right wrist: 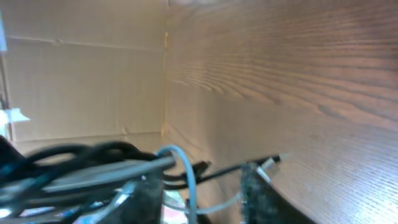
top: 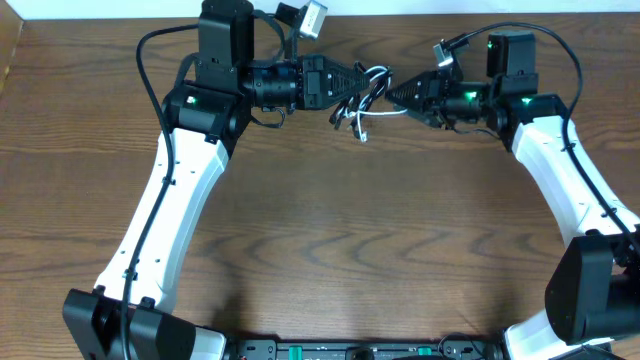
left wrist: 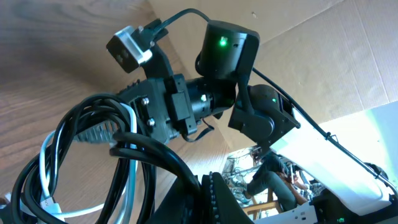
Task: Untangle cables
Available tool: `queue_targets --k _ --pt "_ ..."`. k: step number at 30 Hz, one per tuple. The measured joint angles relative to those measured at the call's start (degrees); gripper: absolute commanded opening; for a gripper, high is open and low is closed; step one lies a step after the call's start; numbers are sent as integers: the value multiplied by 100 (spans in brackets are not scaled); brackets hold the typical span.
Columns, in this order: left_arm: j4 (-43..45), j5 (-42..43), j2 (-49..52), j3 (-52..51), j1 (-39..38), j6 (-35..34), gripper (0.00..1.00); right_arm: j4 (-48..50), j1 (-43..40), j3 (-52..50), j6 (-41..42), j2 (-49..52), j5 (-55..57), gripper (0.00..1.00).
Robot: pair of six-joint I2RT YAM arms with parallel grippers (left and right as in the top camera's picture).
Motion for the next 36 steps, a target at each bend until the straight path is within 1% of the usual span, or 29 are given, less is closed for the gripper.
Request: queue_targets --k 6,9,11,13,15,17,19,22,26,31,36 --pt "-4 2 0 0 0 -2 7 330 0 0 372 7 -31 21" --pt "-7 2 0 0 -2 -2 7 326 9 0 492 11 -39 19" --pt "-7 0 0 0 -2 -2 7 256 48 0 503 11 -42 18" --pt "-7 2 0 0 0 -2 7 153 144 0 474 11 -39 13" --pt "-9 2 0 0 0 -2 7 -26 262 0 431 11 -15 9" --pt "-11 0 0 0 -2 -4 8 -317 391 0 326 11 127 1" --pt "-9 2 0 0 -2 -17 7 -562 466 0 254 11 378 1" --pt "-11 2 0 0 -2 -33 7 -802 485 0 133 13 1038 1" --pt "-15 0 0 0 -2 -96 7 -1123 435 0 -15 13 2555 1" --pt "-15 0 0 0 -2 -201 7 -1858 413 0 -149 20 4610 1" --pt "-55 -4 11 -2 -22 -205 7 -2457 435 4 -175 17 5967 1"
